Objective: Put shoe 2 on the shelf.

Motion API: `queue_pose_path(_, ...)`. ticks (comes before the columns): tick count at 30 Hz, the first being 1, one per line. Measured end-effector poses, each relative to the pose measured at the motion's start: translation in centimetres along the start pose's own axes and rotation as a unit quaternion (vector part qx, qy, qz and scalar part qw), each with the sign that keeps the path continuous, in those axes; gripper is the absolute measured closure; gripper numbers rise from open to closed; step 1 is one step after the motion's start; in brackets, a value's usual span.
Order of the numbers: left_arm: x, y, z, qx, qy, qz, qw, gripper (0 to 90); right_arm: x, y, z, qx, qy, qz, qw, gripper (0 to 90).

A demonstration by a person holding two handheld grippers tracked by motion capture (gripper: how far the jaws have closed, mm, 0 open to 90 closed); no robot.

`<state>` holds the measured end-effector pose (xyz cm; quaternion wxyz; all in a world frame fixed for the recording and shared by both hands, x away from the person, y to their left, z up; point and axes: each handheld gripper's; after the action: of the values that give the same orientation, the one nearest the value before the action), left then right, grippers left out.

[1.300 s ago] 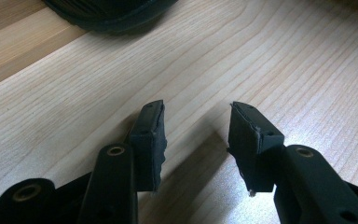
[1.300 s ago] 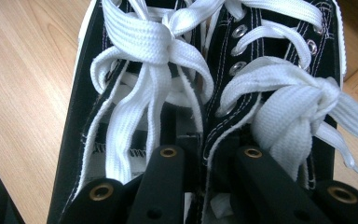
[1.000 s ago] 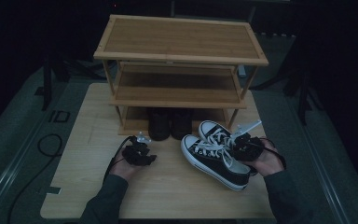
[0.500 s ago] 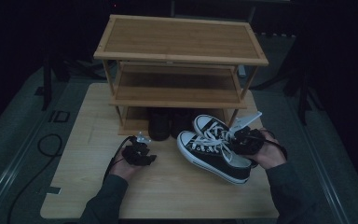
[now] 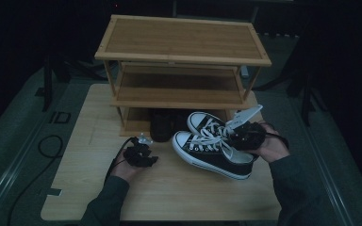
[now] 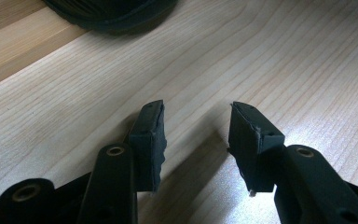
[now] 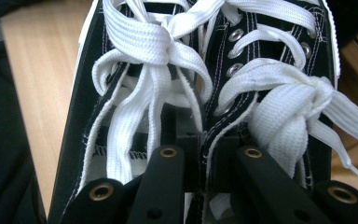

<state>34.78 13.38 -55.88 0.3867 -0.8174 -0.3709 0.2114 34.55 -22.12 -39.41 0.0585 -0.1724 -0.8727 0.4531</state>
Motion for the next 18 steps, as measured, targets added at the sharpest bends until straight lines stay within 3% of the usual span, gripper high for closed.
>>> queue_pose_path(18, 0.1, 0.0, 0.0, 0.0, 0.0, 0.005, 1.0, 56.0, -0.3, -1.1, -2.3, -0.004, -0.046, -0.04, 0.9981, 85.5)
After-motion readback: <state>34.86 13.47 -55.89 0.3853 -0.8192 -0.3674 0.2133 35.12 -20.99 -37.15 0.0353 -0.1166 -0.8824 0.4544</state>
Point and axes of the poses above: each handheld gripper's, and its own axes: y roughly forward along the jaws, z roughly out of its underside, x roughly to its left, and after that the axes turned 1 degree about -z, right-handed
